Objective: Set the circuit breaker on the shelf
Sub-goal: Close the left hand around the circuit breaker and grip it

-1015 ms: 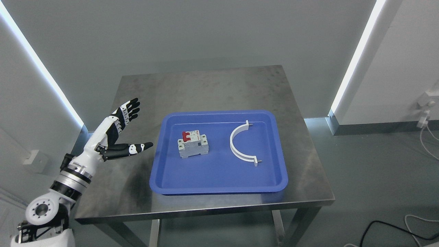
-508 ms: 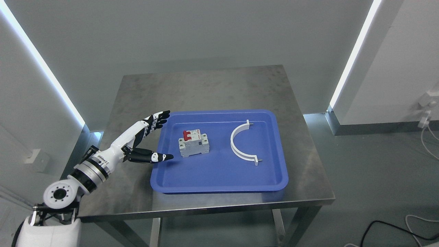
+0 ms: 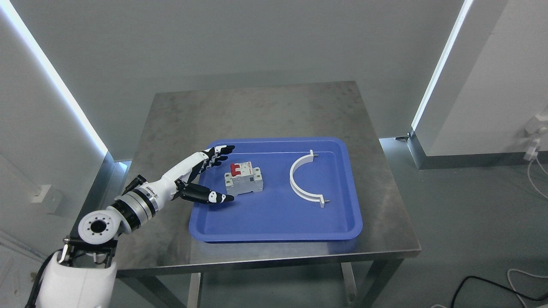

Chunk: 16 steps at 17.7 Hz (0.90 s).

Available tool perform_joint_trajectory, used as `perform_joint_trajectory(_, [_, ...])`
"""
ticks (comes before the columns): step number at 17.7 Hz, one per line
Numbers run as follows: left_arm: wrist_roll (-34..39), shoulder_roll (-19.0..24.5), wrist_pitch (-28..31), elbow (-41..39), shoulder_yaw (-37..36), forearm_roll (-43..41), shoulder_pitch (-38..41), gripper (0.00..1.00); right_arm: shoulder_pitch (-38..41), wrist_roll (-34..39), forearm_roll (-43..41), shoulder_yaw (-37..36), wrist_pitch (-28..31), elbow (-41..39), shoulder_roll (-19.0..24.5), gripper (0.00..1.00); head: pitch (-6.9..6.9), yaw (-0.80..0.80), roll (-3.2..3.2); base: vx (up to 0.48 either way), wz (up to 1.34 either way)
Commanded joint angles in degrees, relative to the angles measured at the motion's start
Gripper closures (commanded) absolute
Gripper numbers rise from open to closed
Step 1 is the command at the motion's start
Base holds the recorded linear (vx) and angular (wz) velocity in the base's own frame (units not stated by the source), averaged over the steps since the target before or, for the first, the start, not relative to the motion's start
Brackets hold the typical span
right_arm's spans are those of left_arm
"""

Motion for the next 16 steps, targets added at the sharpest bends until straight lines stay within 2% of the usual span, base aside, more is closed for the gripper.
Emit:
perform_joint_trajectory(1, [-0.7,-2.9,0.5,-0.1,-4.8,-2.5,-0.5,0.12,0.0,0.0,0.0,1.1,3.8,0.0,-1.0,0.00,0.00,0.00,0.00,0.000,-0.01])
perform_joint_trajectory(4, [-0.7,-3.7,0.5,0.0,-4.5,-3.3,-0.9,0.18,0.0,0.0,0.0,1.1,3.8,0.0,-1.0,0.00,0.00,0.00,0.00,0.000,-0.01])
perform_joint_trajectory(8, [-0.7,-4.2,-1.3,0.2,-2.7,-5.7,-0.9,0.44,0.0,0.0,0.0,1.1,3.8,0.0,-1.0,0.00,0.00,0.00,0.00,0.001,-0.02])
perform_joint_trajectory(10, [-0.8,-4.1,-4.8,0.7,-0.3,-5.7,-0.6,0.60,0.0,0.0,0.0,1.1,3.8,0.0,-1.0,0.00,0.00,0.00,0.00,0.000,0.00])
perform_joint_trajectory(11, [-1.3,-4.1,-7.6,1.3,0.6,-5.8,-0.1,0.72,0.0,0.0,0.0,1.1,3.8,0.0,-1.0,0.00,0.00,0.00,0.00,0.000,0.00])
perform_joint_trajectory(12, [-1.8,-4.1,-10.1,2.2,0.9,-5.9,0.2,0.78,0.0,0.0,0.0,1.1,3.8,0.0,-1.0,0.00,0.00,0.00,0.00,0.000,0.00])
perform_joint_trajectory(15, [-2.4,-4.1,-13.5,3.1,2.7,-6.0,1.5,0.90,0.0,0.0,0.0,1.1,3.8,0.0,-1.0,0.00,0.00,0.00,0.00,0.000,0.00])
perform_joint_trajectory(16, [-2.8,-4.1,-13.8,3.1,3.5,-6.0,1.6,0.91,0.0,0.0,0.0,1.1,3.8,0.0,-1.0,0.00,0.00,0.00,0.00,0.000,0.00])
